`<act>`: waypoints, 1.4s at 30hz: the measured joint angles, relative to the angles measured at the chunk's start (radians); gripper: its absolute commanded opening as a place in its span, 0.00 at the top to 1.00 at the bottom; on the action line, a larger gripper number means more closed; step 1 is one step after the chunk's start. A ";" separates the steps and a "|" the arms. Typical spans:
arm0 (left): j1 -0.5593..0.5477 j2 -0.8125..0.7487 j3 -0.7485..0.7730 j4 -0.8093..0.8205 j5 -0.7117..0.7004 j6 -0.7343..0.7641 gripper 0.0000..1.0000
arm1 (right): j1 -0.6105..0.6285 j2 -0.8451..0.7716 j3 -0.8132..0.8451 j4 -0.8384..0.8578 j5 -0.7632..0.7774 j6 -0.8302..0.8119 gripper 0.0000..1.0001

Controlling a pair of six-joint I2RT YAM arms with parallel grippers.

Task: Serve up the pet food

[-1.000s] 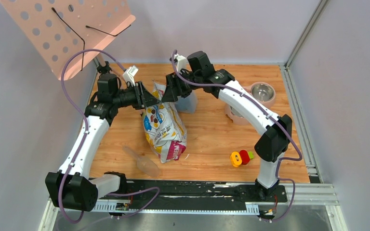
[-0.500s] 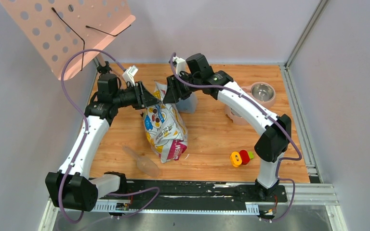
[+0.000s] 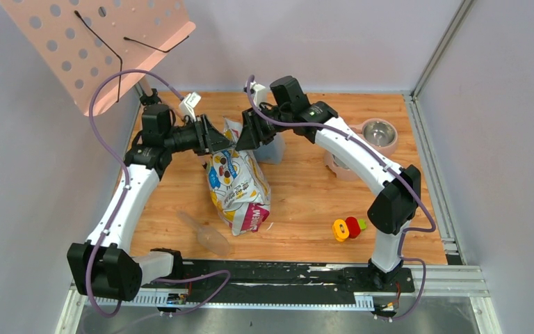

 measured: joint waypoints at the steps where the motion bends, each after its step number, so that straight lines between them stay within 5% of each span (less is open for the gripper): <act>1: 0.000 0.004 0.000 0.003 0.005 -0.003 0.57 | 0.000 0.000 0.000 0.000 -0.006 -0.002 0.60; 17: 0.003 0.042 0.000 0.020 0.015 -0.028 0.67 | -0.006 0.000 0.000 -0.004 -0.110 -0.038 0.59; 22: 0.003 0.043 0.000 0.027 0.018 -0.040 0.79 | -0.006 0.000 0.000 -0.006 -0.116 -0.044 0.59; 26: 0.003 0.043 0.000 0.037 0.024 -0.045 1.00 | -0.006 0.000 0.000 -0.007 -0.103 -0.044 0.59; 30: 0.003 0.043 0.000 0.040 0.024 -0.045 1.00 | -0.006 0.000 0.000 -0.008 -0.072 -0.042 0.57; 37: 0.003 0.037 -0.007 0.047 0.024 -0.045 1.00 | 0.003 0.000 0.005 -0.009 -0.015 -0.031 0.37; 42: 0.003 0.037 -0.010 0.054 0.025 -0.045 1.00 | 0.023 0.000 0.019 -0.009 0.012 -0.034 0.40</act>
